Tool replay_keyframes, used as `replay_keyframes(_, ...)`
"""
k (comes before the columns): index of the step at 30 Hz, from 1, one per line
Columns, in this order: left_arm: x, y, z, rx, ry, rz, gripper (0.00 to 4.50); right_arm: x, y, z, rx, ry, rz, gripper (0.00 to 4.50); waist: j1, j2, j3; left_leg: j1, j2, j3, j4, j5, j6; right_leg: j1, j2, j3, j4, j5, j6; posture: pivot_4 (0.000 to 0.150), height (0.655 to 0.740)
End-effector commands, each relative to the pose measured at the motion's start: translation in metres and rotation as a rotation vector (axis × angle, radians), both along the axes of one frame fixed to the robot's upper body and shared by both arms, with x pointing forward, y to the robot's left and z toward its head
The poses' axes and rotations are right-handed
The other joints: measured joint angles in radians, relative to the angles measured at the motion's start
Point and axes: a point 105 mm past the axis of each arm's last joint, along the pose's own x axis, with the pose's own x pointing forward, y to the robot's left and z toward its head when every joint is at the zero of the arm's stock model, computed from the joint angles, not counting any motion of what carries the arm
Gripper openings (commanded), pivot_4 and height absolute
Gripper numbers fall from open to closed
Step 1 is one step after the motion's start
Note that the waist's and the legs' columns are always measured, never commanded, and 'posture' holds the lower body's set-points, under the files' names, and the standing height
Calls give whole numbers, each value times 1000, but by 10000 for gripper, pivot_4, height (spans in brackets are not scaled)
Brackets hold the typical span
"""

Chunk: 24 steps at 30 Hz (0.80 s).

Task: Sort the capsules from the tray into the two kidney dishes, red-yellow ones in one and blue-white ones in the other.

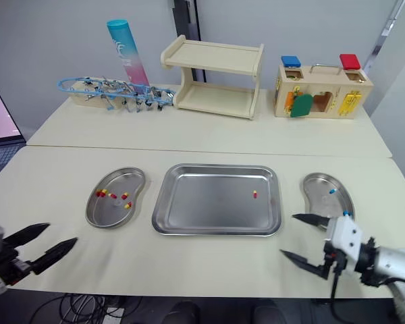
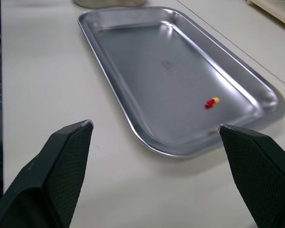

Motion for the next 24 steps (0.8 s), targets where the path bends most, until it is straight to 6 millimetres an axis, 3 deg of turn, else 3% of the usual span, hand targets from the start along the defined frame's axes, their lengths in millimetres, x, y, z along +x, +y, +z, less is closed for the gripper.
replay_keyframes(1, 7, -28, 13, -8, -40, -107, 44871, 2, 16, -2, 31, -64, -51, 45000, 0, 0, 0, 0, 0, 0, 0, 0, 0, 0, 0, 0, 0, 0, 0, 1500, 7400)
replay_keyframes(5, 12, -53, 21, -39, -62, -189, 44871, 3, 24, -10, 67, -61, -108, 45000, -3, 1, 0, 0, 0, 0, 0, 0, 0, 0, 0, 0, 0, 0, 0, 1500, 7400)
replay_keyframes(14, 31, -131, 33, -90, -72, -535, 44871, 2, 23, -27, 74, -51, -148, 45000, 1, 1, 0, 1, 0, 0, 0, 0, 0, 0, 0, 0, 0, 0, 0, 1500, 7400)
replay_keyframes(24, 72, -200, 19, -40, -82, -800, 44871, 2, 21, -27, 106, -92, -227, 45000, -3, 2, 0, 1, 0, 0, 0, 0, 0, -1, 1, 1, 1, 0, 0, 1500, 7400)
